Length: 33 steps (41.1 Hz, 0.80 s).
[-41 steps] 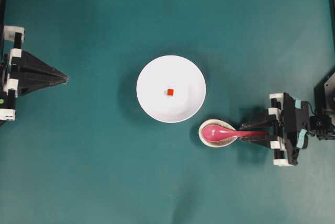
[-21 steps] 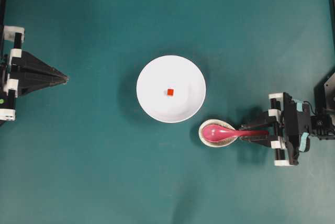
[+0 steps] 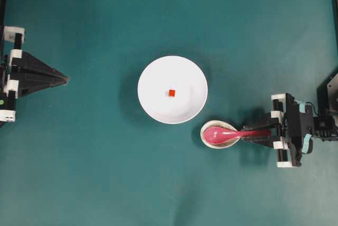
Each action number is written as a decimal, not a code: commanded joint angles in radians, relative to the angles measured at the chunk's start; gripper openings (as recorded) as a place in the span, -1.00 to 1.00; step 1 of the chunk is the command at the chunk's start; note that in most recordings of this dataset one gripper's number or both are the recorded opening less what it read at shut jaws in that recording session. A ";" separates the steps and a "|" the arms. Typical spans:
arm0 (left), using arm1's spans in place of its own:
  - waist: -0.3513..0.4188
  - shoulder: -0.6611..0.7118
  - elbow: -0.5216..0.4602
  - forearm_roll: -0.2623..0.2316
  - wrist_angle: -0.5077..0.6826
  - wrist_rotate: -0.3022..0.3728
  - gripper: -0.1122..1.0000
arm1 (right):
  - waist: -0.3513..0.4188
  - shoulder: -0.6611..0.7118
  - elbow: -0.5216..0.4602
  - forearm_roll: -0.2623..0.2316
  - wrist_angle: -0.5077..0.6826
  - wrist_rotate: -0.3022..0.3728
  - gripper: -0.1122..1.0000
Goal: Grip the spoon and scoop the red block from the bowl with right arm.
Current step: 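Close the right gripper on the pink spoon handle, then lift the spoon out of the rest and carry it over the white bowl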
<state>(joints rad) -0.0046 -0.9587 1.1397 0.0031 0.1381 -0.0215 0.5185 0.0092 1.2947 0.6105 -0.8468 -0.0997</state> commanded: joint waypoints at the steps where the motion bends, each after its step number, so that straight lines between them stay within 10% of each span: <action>1: -0.002 0.006 -0.025 0.002 -0.005 0.000 -0.80 | 0.005 -0.035 -0.012 -0.002 -0.003 -0.002 -0.36; 18: -0.002 0.006 -0.025 0.002 -0.003 0.000 -0.80 | -0.015 -0.367 -0.017 0.000 0.230 -0.011 -0.36; 33: -0.002 0.006 -0.023 0.002 -0.003 0.002 -0.80 | -0.209 -0.646 -0.051 -0.005 0.541 -0.133 -0.35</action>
<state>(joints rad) -0.0061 -0.9587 1.1397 0.0031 0.1396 -0.0215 0.3574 -0.5998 1.2824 0.6090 -0.3543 -0.2056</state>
